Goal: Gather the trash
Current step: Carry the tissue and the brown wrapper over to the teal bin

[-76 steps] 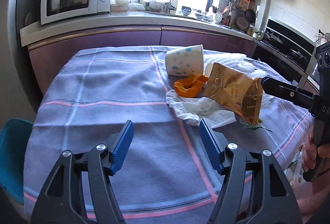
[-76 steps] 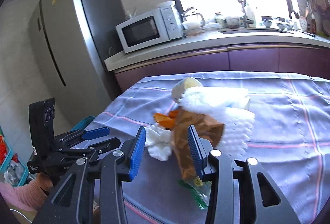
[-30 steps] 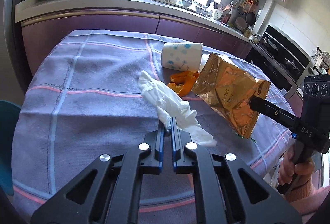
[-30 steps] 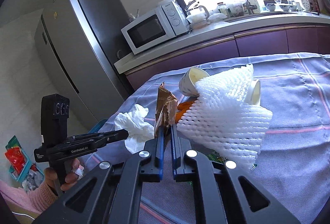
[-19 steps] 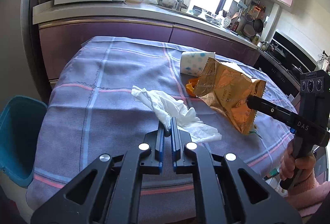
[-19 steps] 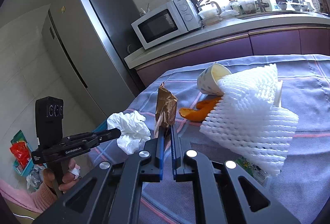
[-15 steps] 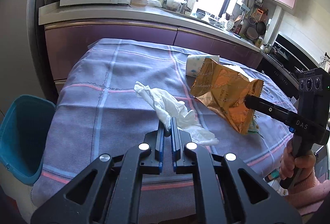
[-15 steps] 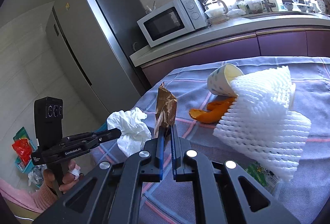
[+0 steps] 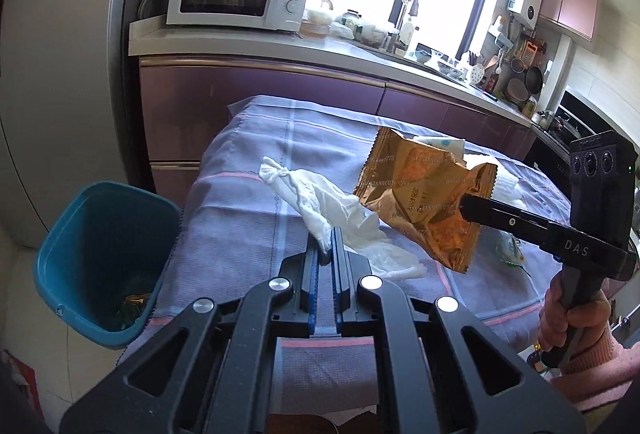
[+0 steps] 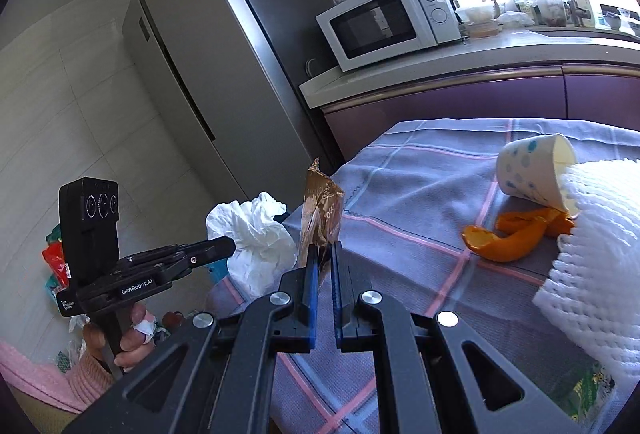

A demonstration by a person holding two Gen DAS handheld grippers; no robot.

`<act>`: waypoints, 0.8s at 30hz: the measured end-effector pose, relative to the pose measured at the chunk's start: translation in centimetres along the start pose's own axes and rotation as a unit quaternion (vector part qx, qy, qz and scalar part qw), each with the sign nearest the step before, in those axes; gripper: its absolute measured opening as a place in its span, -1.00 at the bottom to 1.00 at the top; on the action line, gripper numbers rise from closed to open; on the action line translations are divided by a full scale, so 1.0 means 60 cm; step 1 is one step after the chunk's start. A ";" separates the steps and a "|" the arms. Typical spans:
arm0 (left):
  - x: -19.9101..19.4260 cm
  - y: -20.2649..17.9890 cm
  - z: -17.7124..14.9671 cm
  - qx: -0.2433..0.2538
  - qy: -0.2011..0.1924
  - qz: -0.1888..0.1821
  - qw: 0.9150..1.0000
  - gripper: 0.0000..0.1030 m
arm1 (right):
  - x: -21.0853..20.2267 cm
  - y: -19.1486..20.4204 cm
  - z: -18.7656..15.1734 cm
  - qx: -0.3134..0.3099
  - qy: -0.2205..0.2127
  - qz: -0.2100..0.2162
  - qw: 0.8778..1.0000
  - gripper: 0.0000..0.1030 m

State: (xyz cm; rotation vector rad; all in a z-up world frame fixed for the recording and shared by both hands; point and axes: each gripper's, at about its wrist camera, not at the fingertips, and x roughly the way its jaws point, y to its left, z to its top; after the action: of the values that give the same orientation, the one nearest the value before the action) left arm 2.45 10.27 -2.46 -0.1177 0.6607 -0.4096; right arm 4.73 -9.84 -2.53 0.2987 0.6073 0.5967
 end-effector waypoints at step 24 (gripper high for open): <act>-0.093 0.187 -0.006 -0.083 -0.040 0.124 0.988 -0.88 | 0.168 0.104 0.058 -0.048 0.064 0.094 0.992 -0.90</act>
State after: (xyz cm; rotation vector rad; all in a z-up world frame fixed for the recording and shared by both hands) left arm 1.96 22.79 -2.15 -0.2061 0.6199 -0.1103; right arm 10.79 0.87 -1.59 0.2293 0.6759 0.8292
